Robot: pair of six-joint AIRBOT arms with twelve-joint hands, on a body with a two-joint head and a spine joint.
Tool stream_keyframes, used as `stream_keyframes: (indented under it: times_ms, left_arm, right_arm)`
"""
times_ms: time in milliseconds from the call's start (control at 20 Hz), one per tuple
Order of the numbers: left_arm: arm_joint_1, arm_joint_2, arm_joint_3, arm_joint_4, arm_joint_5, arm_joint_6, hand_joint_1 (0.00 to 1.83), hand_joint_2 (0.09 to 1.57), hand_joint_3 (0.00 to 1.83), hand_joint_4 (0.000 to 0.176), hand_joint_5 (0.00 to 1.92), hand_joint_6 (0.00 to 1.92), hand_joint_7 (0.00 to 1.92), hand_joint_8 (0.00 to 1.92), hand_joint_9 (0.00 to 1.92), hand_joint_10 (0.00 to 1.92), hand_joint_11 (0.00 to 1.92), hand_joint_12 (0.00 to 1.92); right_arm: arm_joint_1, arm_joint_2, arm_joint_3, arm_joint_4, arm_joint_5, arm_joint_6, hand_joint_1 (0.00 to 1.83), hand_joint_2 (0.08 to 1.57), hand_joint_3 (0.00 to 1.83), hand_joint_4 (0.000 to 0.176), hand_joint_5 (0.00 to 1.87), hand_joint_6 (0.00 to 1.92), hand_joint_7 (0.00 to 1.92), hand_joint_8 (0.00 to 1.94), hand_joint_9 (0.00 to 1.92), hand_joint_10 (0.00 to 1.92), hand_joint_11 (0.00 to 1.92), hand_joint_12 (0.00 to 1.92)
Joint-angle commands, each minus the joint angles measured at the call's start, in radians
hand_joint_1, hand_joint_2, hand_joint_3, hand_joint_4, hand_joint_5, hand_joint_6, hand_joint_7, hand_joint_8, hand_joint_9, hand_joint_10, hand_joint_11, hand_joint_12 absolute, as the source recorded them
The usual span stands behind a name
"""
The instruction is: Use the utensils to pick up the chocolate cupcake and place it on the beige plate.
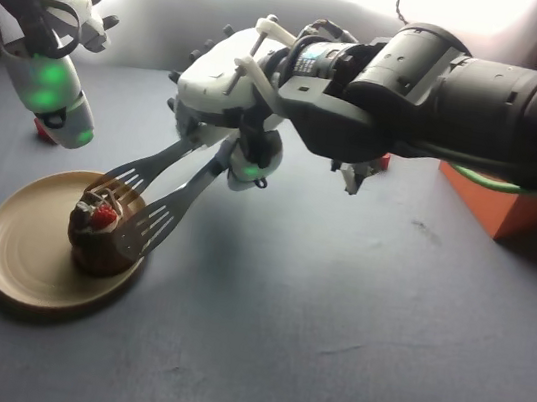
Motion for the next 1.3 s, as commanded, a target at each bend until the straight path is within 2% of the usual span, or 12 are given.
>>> stream_keyframes:
  times_ms: [0,150,200,500,650,900,950,1000,1050,1200,1250]
  left_arm:
    - [-0.007,0.004,0.003,0.059,-0.040,0.004,0.12,1.08,0.00,0.000,0.00,0.00,0.01,0.00,0.00,0.00,0.00,0.00]
    - [-0.007,0.004,0.002,0.058,-0.039,0.004,0.13,1.08,0.00,0.000,0.00,0.00,0.00,0.00,0.00,0.00,0.00,0.00]
    - [-0.007,0.004,0.002,0.058,-0.039,0.004,0.13,1.08,0.00,0.000,0.00,0.00,0.00,0.00,0.00,0.00,0.00,0.00]
    - [-0.010,0.003,0.002,0.056,-0.040,0.003,0.15,1.08,0.00,0.000,0.00,0.00,0.00,0.00,0.00,0.00,0.00,0.00]
    - [-0.011,0.003,0.001,0.056,-0.040,0.004,0.14,1.07,0.00,0.000,0.00,0.00,0.00,0.00,0.00,0.00,0.00,0.00]
    - [-0.013,0.004,0.003,0.057,-0.039,0.004,0.14,1.07,0.00,0.000,0.00,0.00,0.00,0.00,0.00,0.00,0.00,0.00]
    - [-0.013,0.005,0.003,0.057,-0.039,0.004,0.14,1.08,0.00,0.000,0.00,0.00,0.00,0.00,0.00,0.00,0.00,0.00]
    - [-0.013,0.004,0.004,0.057,-0.039,0.004,0.14,1.08,0.00,0.000,0.00,0.00,0.00,0.00,0.00,0.00,0.00,0.00]
    - [-0.015,0.005,0.003,0.056,-0.039,0.004,0.14,1.08,0.00,0.000,0.00,0.00,0.00,0.00,0.00,0.00,0.00,0.00]
    - [-0.018,0.004,-0.001,0.057,-0.038,0.004,0.14,1.08,0.00,0.000,0.00,0.00,0.00,0.00,0.00,0.00,0.00,0.00]
    - [-0.018,0.004,-0.001,0.057,-0.038,0.004,0.14,1.08,0.00,0.000,0.00,0.00,0.00,0.00,0.00,0.00,0.00,0.00]
  right_arm:
    - [0.008,0.011,-0.001,-0.010,0.103,-0.004,1.14,1.04,0.01,0.000,0.72,0.15,0.67,0.48,0.54,0.91,0.38,1.53]
    - [0.009,0.020,-0.001,-0.011,0.102,-0.007,1.17,1.02,0.00,0.000,0.73,0.15,0.70,0.49,0.58,0.92,0.42,1.51]
    - [0.012,0.023,-0.001,-0.011,0.104,-0.007,1.16,1.04,0.00,0.000,0.71,0.14,0.68,0.47,0.56,0.91,0.34,1.56]
    - [0.030,0.061,-0.019,-0.010,0.091,-0.006,1.16,1.00,0.00,0.000,0.72,0.16,0.67,0.49,0.55,0.94,0.36,1.54]
    - [0.031,0.120,-0.084,-0.010,0.104,-0.006,1.14,1.02,0.00,0.000,0.73,0.16,0.70,0.44,0.57,0.87,0.35,1.52]
    - [0.026,0.228,-0.201,-0.010,0.103,0.002,1.15,1.04,0.01,0.000,0.72,0.16,0.69,0.46,0.53,0.95,0.33,1.56]
    - [0.023,0.255,-0.228,-0.010,0.108,0.016,1.15,1.03,0.00,0.000,0.73,0.16,0.70,0.46,0.58,0.93,0.40,1.50]
    - [0.018,0.267,-0.243,-0.010,0.117,0.019,1.15,1.03,0.00,0.000,0.73,0.16,0.70,0.46,0.58,0.93,0.40,1.50]
    - [0.005,0.282,-0.262,-0.010,0.122,0.019,1.15,1.02,0.00,0.000,0.75,0.16,0.73,0.43,0.61,0.84,0.42,1.46]
    - [-0.028,0.309,-0.298,-0.010,0.126,0.044,1.16,1.04,0.01,0.000,0.75,0.15,0.72,0.40,0.59,0.85,0.40,1.49]
    - [-0.043,0.323,-0.319,-0.010,0.159,0.053,1.17,1.03,0.00,0.000,0.76,0.15,0.75,0.38,0.60,0.83,0.42,1.46]
